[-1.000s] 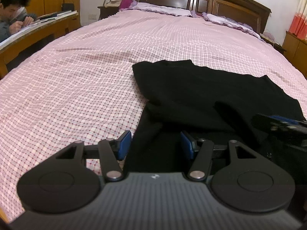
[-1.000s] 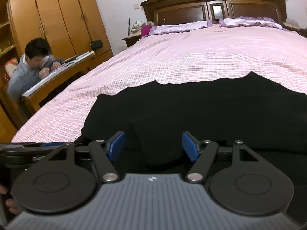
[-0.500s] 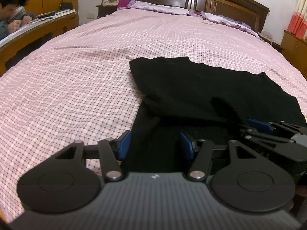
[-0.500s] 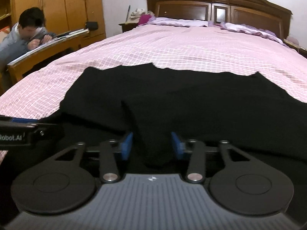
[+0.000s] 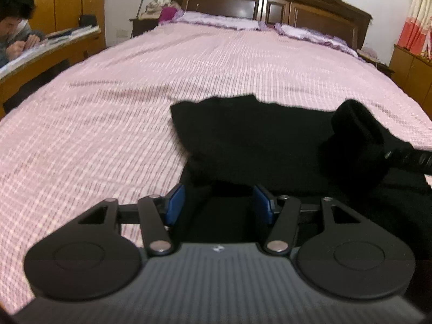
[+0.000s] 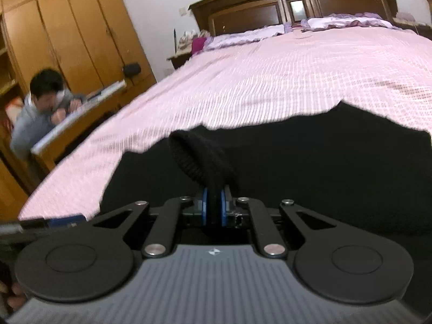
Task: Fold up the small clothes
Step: 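Grasp the black cardigan sleeve cuff with the right tool and lift it, then lay the held sleeve down along the folded side, open the right tool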
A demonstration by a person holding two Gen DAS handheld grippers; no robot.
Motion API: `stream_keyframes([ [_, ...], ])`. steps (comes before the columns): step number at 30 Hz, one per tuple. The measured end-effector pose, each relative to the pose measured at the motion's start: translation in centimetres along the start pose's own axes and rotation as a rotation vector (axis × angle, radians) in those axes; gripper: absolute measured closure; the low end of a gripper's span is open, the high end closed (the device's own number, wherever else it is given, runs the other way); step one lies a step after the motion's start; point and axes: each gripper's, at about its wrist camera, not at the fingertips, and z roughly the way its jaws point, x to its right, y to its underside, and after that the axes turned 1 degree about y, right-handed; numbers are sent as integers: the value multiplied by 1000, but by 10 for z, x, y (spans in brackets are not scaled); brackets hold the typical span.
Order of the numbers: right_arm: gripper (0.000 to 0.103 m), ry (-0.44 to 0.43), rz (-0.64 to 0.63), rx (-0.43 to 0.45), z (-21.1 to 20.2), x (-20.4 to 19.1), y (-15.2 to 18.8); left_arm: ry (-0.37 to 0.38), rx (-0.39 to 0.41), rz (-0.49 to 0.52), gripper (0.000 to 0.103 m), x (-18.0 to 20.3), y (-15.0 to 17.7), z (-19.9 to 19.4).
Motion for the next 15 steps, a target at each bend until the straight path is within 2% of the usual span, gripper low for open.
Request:
stream_keyframes([
  [5, 94, -7, 67, 88, -33, 28, -43, 14, 81, 65, 45, 12, -15, 7],
  [8, 94, 25, 93, 141, -57, 49, -63, 20, 123, 98, 45, 19, -24, 17],
  [12, 94, 108, 113, 194, -81, 80, -67, 37, 148, 81, 45, 24, -32, 35],
  [15, 94, 173, 161, 185, -85, 108, -57, 48, 132, 82, 45, 27, -33, 52],
])
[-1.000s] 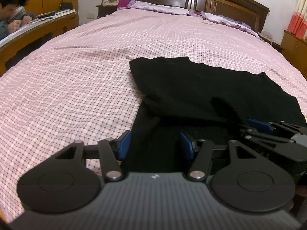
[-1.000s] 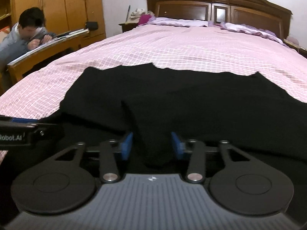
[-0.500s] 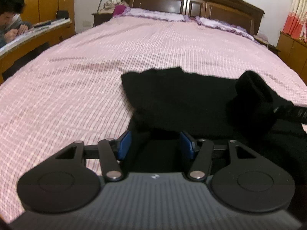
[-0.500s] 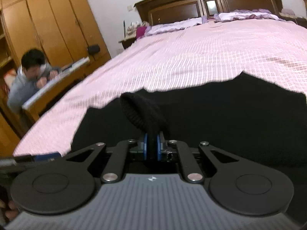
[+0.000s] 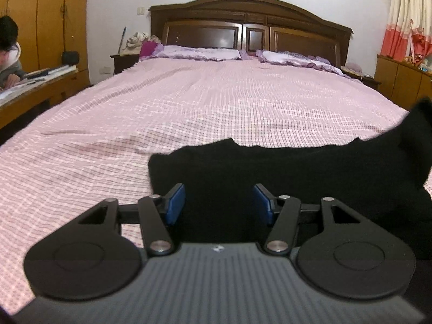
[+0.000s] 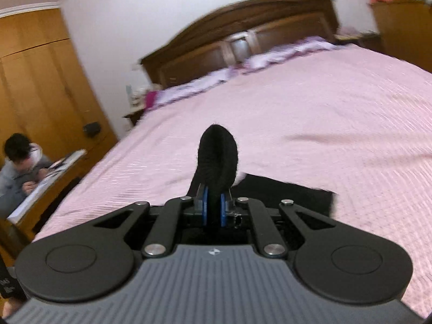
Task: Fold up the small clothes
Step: 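Lay the held sleeve down along the folded side, open the right tool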
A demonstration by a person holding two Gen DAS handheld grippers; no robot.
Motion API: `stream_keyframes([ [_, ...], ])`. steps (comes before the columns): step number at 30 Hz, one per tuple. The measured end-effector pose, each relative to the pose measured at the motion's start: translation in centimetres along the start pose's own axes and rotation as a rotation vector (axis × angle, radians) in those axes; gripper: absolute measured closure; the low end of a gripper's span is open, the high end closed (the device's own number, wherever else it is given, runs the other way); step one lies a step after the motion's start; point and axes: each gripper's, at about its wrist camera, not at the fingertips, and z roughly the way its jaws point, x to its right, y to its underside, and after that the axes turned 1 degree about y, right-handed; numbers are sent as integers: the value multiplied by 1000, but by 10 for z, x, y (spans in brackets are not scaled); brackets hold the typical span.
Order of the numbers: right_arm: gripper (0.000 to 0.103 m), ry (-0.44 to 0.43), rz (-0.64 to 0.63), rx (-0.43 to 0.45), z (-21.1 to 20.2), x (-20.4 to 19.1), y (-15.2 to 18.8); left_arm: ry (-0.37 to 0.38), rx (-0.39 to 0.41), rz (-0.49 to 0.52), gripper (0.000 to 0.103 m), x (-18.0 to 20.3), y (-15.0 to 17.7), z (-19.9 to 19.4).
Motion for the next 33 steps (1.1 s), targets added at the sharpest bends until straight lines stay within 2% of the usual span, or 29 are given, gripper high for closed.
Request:
stream_keyframes([
  [6, 94, 108, 62, -109, 24, 50, 31, -34, -72, 14, 45, 1, 12, 33],
  [10, 93, 165, 136, -153, 38, 75, 53, -32, -87, 8, 44, -4, 16, 41],
  [15, 92, 195, 155, -111, 33, 82, 63, -26, -85, 3, 41, -6, 19, 42],
  [19, 92, 249, 68, -35, 15, 67, 56, -28, -81, 4, 41, -6, 19, 42],
  [22, 89, 200, -6, 4, 6, 51, 55, -32, -81, 9, 40, -5, 20, 42],
  [26, 73, 107, -18, -71, 19, 45, 60, -45, -87, 26, 39, -1, 21, 44],
  [27, 67, 118, -38, -93, 25, 44, 63, -45, -90, 27, 38, -1, 20, 44],
  [28, 65, 134, -59, -109, 32, 43, 67, -45, -92, 25, 38, -2, 20, 45],
  [33, 62, 150, -81, -109, 43, 48, 75, -50, -100, 9, 34, -4, 19, 44],
])
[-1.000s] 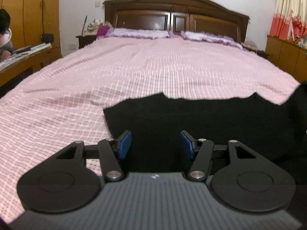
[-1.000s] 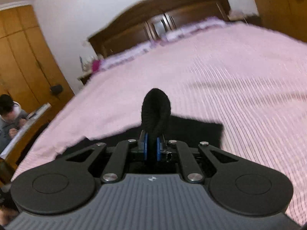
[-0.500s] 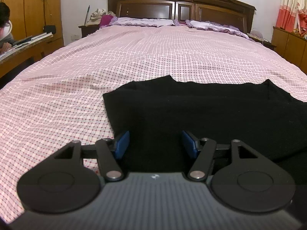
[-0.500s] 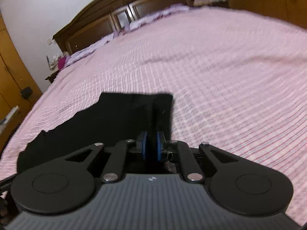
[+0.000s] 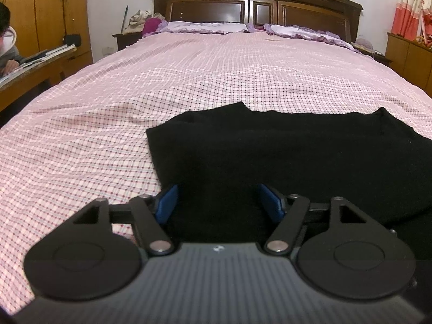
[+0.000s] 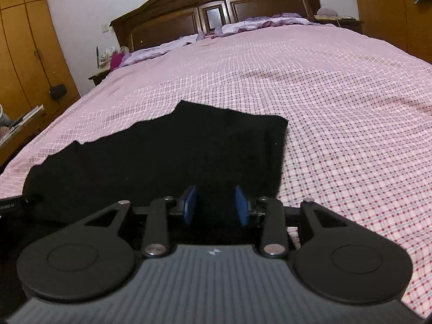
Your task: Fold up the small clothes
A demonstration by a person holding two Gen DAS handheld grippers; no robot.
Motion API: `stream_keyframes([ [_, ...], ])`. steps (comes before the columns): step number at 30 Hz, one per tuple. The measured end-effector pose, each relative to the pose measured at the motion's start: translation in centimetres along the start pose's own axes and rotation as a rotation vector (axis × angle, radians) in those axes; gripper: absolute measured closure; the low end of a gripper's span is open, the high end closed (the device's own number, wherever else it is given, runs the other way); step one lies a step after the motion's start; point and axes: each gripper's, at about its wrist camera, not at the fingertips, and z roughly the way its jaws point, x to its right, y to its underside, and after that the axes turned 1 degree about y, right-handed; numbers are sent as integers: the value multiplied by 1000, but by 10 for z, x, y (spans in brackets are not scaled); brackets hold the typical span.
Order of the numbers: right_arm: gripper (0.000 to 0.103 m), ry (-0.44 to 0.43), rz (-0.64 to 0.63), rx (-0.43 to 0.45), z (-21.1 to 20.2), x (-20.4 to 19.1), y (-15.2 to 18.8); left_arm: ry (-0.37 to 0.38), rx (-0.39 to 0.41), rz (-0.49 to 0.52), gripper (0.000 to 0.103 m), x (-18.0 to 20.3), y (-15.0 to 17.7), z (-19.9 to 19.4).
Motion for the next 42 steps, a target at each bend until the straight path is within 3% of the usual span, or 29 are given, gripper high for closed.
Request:
stream_keyframes([
  [2, 59, -2, 7, 6, 0, 1, 0, -9, -3, 4, 34, 0, -1, -5],
  [8, 34, -13, 40, 41, -42, 1, 0, 4, -32, -57, 34, -10, 1, -36],
  [12, 28, -32, 55, 31, -76, 2, 11, 8, -45, -20, 34, -11, 8, -63],
  [21, 25, -71, 92, -33, -137, 10, 45, -2, -104, 86, 34, -14, 34, -117],
  [30, 18, -64, 66, -72, -188, 11, 83, 2, -154, 7, 34, -32, 66, -157],
  [42, 17, -96, 96, -162, -211, 13, 133, 121, -239, -85, 34, -40, 104, -184],
])
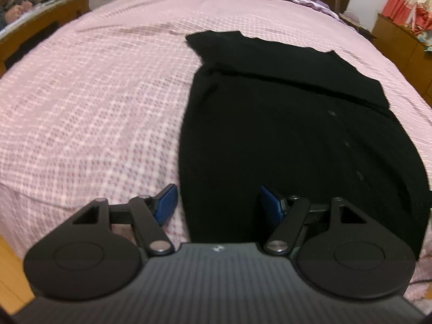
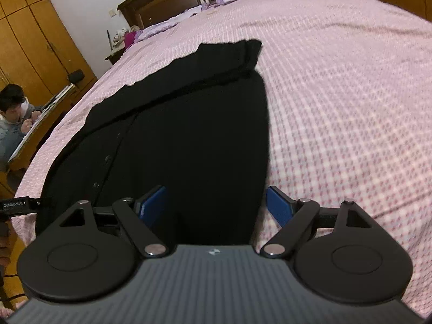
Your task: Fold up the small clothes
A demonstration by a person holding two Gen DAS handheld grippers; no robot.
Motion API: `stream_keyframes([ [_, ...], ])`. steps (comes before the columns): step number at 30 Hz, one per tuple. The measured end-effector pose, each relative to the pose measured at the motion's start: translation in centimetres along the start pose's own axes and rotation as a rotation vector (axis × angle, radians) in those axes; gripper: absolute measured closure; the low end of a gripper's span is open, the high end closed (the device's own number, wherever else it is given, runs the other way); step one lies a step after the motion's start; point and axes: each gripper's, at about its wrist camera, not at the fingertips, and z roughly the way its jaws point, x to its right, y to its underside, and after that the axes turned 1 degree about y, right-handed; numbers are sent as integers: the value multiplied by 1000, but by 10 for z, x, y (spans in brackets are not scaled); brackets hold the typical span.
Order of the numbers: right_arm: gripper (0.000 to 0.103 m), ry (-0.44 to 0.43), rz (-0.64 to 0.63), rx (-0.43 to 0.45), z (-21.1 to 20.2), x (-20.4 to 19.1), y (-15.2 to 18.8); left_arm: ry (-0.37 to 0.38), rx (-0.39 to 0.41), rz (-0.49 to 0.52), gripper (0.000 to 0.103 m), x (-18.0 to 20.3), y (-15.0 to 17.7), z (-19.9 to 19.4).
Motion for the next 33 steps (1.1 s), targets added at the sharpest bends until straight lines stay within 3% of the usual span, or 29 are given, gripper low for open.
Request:
stream_keyframes([
  [4, 15, -24, -7, -12, 2, -1, 9, 67, -41, -39, 34, -2, 10, 0],
  [11, 14, -63, -33, -10, -1, -1, 25, 252, -63, -110, 34, -10, 26, 4],
  [17, 14, -102, -35, 3, -4, 1, 35, 323, -54, -159, 35, -17, 28, 10],
  [19, 16, -113, -13, 9, -5, 4, 35, 335, -52, -174, 44, -19, 27, 11],
  [20, 21, -114, -4, 13, -6, 5, 34, 332, -48, -173, 54, -19, 27, 11],
  [22, 40, -83, 22, 38, -9, 5, 33, 330, -49, -185, 76, -22, 28, 10],
  [23, 55, -69, 30, 47, -10, 6, 32, 336, -59, -202, 87, -23, 28, 11],
  [24, 70, -55, 33, 48, -10, 6, 30, 348, -70, -218, 90, -24, 29, 12],
  [27, 92, -54, 52, 59, -13, 9, 27, 356, -52, -199, 92, -19, 27, 6],
  [33, 98, -134, 128, 122, -24, 18, 20, 390, 25, -187, 92, -12, 15, -13],
])
